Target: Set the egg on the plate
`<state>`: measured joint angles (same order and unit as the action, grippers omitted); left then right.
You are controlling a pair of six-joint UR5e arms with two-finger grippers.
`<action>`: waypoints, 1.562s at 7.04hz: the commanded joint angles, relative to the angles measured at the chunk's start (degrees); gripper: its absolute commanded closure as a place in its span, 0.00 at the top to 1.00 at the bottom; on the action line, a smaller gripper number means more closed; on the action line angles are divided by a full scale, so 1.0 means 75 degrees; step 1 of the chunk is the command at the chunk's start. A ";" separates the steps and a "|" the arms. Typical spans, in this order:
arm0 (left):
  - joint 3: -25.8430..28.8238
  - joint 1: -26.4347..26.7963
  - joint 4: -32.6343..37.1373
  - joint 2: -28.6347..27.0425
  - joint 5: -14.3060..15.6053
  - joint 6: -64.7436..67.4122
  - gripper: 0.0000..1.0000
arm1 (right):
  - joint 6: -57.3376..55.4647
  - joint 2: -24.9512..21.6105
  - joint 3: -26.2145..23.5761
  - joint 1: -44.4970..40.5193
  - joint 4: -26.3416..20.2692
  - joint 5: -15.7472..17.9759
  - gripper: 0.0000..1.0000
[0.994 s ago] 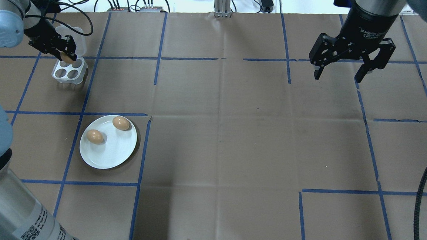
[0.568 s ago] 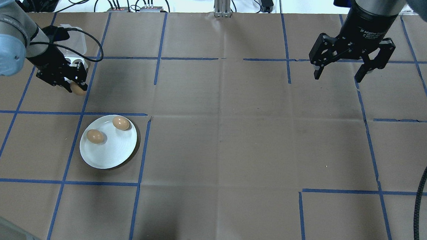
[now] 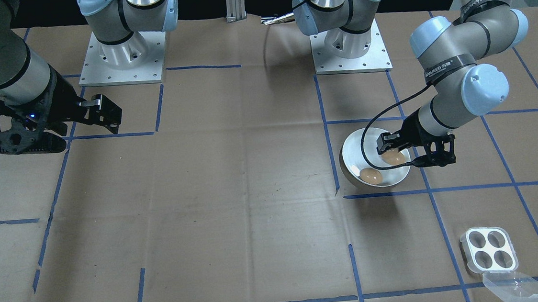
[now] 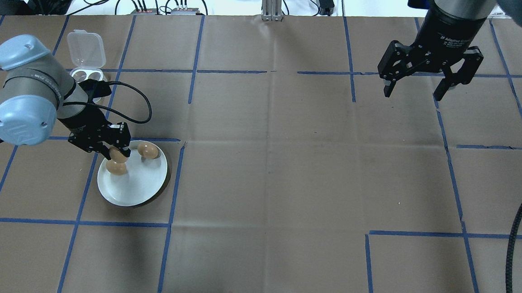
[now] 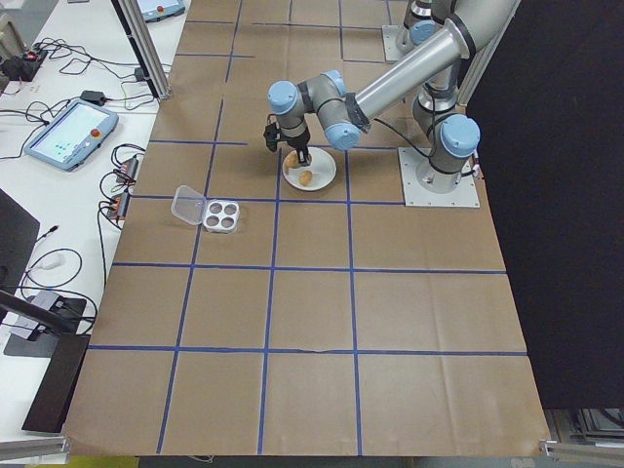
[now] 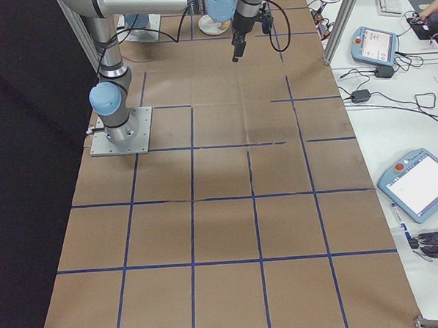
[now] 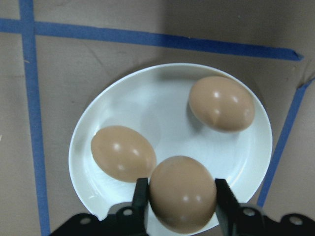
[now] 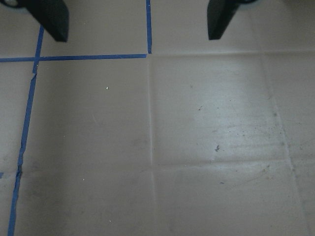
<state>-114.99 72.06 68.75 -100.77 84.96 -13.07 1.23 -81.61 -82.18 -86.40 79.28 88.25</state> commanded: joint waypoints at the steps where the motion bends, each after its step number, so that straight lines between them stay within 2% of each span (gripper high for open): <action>1: -0.0102 0.0082 0.0009 0.0018 0.0015 0.0044 1.00 | 0.0000 -0.0006 0.0000 0.0000 0.0000 -0.0001 1.00; 3: 0.0003 0.0478 0.0137 0.0647 0.0085 0.0032 1.00 | 0.0000 -0.0006 0.0000 0.0000 0.0000 -0.0001 1.00; 4: 0.0004 0.0783 0.0440 0.1277 0.0120 0.0032 1.00 | 0.0000 -0.0006 0.0000 0.0000 0.0000 -0.0001 1.00; 6: 0.0097 0.0997 0.1679 0.2485 0.0202 0.0299 1.00 | 0.0000 0.0006 0.0000 0.0000 0.0000 -0.0001 1.00; 7: 0.0364 0.1043 0.2161 0.2676 0.0504 0.0325 1.00 | 0.0000 -0.0006 0.0000 0.0000 0.0000 -0.0001 1.00; 8: 0.0866 0.1102 0.2792 0.2701 0.0507 0.0371 1.00 | 0.0000 -0.0006 0.0000 0.0000 0.0000 -0.0001 1.00; 9: 0.1416 0.1416 0.3251 0.2678 0.0682 0.0673 1.00 | 0.0000 0.0006 0.0000 0.0000 0.0000 -0.0001 1.00; 11: 0.2308 0.1863 0.3839 0.2597 0.0847 0.0956 1.00 | 0.0000 -0.0006 0.0000 0.0000 0.0000 -0.0001 1.00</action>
<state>-101.52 84.30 94.88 -81.03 90.70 -7.21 1.23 -81.63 -82.18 -86.40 79.28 88.24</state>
